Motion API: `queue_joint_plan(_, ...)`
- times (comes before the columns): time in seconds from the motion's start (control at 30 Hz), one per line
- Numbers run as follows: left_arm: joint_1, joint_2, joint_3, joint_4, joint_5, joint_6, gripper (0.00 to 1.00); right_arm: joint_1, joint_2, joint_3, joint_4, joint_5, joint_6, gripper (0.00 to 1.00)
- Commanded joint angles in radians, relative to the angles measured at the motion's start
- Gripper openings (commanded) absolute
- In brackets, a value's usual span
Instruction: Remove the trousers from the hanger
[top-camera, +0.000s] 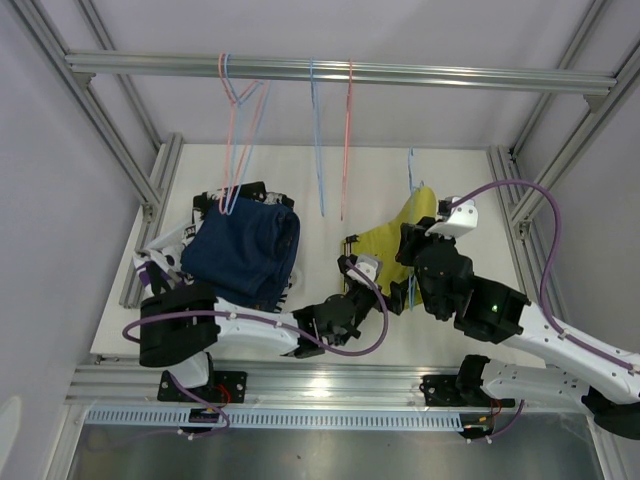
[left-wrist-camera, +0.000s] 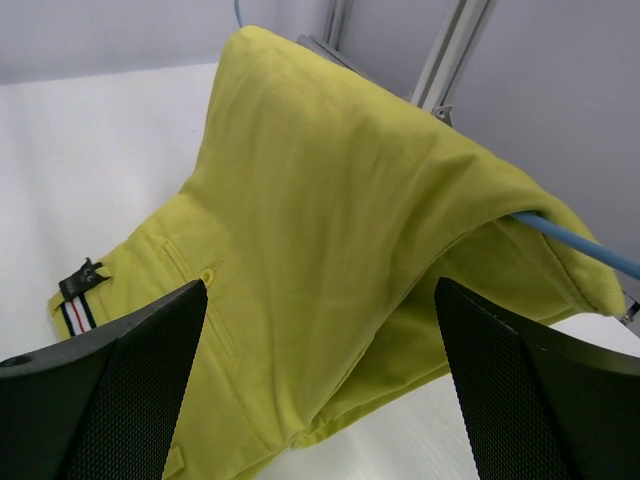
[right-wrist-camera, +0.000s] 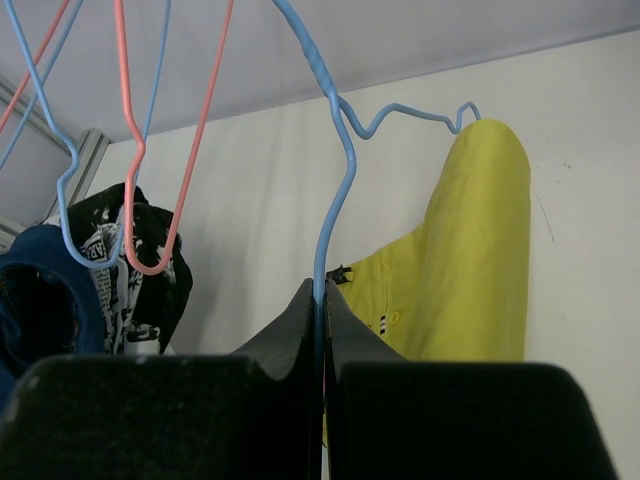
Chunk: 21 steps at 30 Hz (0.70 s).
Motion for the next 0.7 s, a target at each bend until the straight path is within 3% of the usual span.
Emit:
queue_joint_plan(0.0, 0.004, 0.038, 0.061, 0.064, 0.039, -0.023, 0.99, -0.008, -0.005, 0.038, 0.07, -0.012, 0.01, 0.0)
queue_joint_plan(0.67, 0.087, 0.162, 0.172, -0.023, -0.027, -0.056, 1.0, -0.008, -0.045, 0.008, 0.069, -0.056, 0.004, 0.0)
